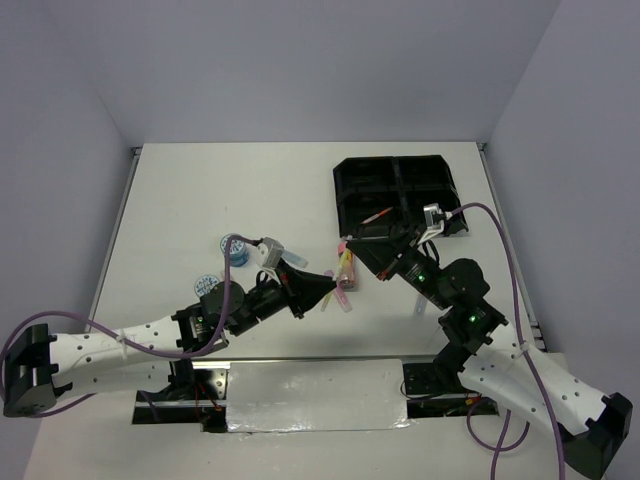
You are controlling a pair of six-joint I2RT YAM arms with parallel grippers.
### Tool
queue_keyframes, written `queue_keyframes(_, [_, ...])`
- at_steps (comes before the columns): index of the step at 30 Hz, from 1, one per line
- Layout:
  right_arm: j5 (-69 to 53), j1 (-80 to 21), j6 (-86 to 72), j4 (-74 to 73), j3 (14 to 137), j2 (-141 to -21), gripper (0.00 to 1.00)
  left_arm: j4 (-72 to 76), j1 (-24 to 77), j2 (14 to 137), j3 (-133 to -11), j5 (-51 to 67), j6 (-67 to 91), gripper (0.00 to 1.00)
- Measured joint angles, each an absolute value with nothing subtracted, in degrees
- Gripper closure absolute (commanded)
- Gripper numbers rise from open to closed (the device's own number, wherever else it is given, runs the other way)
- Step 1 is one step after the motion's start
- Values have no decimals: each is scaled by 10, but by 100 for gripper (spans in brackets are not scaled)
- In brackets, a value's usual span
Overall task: Sort the stationery into containers
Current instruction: Close the pen cap on the pen.
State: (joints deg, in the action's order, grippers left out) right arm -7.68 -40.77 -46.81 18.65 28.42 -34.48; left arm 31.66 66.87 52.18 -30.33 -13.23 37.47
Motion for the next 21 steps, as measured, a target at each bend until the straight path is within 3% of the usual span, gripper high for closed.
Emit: queue_keyframes(21, [-78,-408,-504,248,256,-364,100,322,670,551,-317,-154,349,100])
